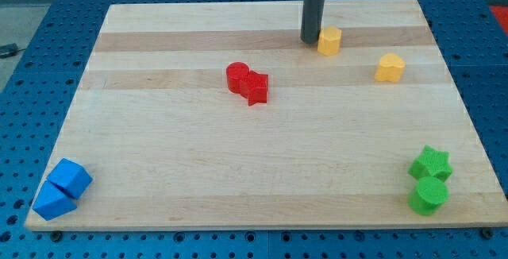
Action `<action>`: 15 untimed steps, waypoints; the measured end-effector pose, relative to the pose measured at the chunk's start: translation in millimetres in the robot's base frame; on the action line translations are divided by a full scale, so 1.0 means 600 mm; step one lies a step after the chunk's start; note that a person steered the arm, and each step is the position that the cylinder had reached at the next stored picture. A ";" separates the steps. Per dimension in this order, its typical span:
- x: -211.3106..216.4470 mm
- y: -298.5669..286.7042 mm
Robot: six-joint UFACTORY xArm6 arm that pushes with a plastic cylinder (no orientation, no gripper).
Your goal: Place the yellow hexagon above the yellow heart
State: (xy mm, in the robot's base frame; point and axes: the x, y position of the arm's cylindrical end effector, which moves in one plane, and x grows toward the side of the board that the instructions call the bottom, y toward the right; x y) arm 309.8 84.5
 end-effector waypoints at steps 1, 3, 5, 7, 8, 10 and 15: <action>0.018 0.035; -0.001 0.049; -0.002 0.090; 0.016 0.109; 0.040 0.129; 0.054 0.143; 0.057 0.123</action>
State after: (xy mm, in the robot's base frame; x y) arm 344.0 158.2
